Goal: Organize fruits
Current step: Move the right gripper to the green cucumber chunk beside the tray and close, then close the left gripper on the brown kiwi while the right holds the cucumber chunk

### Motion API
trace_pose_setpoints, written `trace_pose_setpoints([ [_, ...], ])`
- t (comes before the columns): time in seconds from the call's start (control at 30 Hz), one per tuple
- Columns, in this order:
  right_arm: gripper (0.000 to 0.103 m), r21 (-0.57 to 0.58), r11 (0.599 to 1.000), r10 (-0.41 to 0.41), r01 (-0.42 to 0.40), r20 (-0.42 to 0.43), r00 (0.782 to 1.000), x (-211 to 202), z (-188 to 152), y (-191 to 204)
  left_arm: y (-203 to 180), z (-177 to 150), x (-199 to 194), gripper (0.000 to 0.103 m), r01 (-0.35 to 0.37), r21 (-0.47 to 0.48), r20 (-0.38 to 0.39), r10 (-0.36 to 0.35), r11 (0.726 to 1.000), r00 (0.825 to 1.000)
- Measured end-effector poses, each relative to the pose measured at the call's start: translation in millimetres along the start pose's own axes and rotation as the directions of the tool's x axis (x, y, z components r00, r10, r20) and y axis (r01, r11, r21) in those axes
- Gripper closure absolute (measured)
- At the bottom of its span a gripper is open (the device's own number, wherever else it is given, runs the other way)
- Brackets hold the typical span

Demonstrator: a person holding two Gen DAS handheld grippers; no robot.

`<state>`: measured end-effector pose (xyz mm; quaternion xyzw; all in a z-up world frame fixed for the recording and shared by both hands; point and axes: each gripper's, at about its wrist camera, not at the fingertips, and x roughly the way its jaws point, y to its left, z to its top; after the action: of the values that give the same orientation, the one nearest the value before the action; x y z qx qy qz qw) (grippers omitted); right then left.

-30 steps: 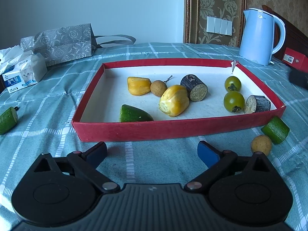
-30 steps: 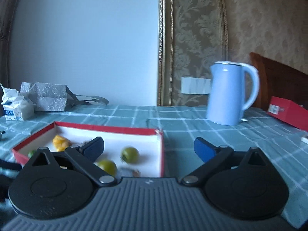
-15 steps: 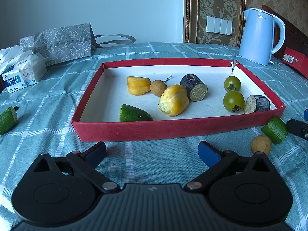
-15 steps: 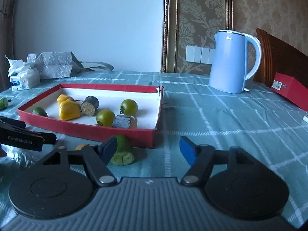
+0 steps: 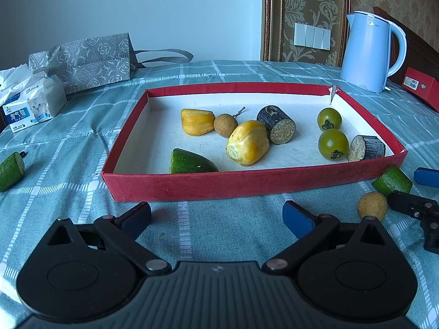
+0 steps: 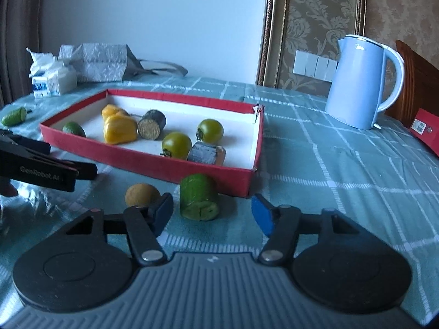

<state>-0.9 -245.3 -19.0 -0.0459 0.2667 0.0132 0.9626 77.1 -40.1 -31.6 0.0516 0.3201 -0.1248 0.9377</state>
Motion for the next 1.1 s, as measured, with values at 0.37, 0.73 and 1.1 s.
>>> trace_pose_setpoints([
  [0.37,0.073,0.01,1.0,0.022,-0.021,-0.046,0.999,12,3,5,-1,-1,-1,0.0,-0.006,-0.003,0.002,0.006,1.0,1.0],
  [0.73,0.073,0.091,0.996,-0.01,0.016,-0.06,0.998,12,1,-4,-8,-5,-27,0.0,0.103,0.01,0.116,-0.104,0.995,0.988],
  [1.1,0.073,0.073,0.997,-0.027,0.032,-0.066,0.997,12,2,-1,-26,-1,-34,0.0,0.267,0.042,0.14,-0.271,0.963,0.952],
])
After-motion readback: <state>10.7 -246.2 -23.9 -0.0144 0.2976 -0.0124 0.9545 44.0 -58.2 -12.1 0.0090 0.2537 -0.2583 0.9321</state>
